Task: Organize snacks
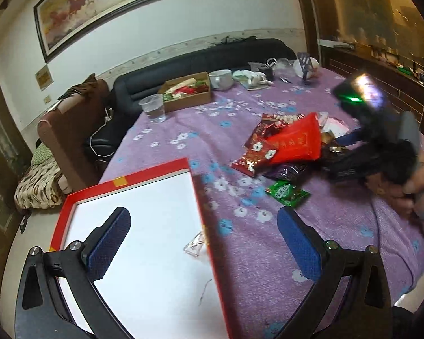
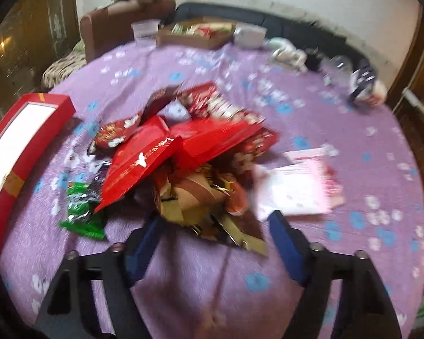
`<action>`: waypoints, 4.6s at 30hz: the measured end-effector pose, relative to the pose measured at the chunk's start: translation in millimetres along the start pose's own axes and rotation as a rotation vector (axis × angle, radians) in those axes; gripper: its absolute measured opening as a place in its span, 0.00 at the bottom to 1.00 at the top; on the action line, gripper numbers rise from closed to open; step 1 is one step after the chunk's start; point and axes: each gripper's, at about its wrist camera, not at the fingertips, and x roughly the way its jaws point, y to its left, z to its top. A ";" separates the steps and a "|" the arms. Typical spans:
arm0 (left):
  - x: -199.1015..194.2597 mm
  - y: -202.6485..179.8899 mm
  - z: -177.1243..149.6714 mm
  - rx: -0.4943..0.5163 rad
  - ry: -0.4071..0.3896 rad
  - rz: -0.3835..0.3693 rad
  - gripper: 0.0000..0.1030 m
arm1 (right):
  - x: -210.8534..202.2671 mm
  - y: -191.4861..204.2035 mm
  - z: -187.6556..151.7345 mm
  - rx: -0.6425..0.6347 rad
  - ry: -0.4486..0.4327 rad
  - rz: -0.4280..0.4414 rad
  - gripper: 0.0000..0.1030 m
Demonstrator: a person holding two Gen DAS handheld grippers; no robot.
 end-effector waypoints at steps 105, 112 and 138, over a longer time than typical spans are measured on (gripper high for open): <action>126.6 -58.8 53.3 -0.186 0.437 -0.373 0.60 | -1.8 -201.3 -35.0 0.980 -0.241 0.456 0.59; 123.7 -58.5 53.8 -0.185 0.395 -0.426 0.55 | 29.7 -188.2 -32.5 0.987 -0.093 0.602 0.59; 95.8 -55.1 40.8 -0.097 0.350 -0.437 0.71 | 5.6 -161.6 -16.4 0.799 -0.254 0.490 0.39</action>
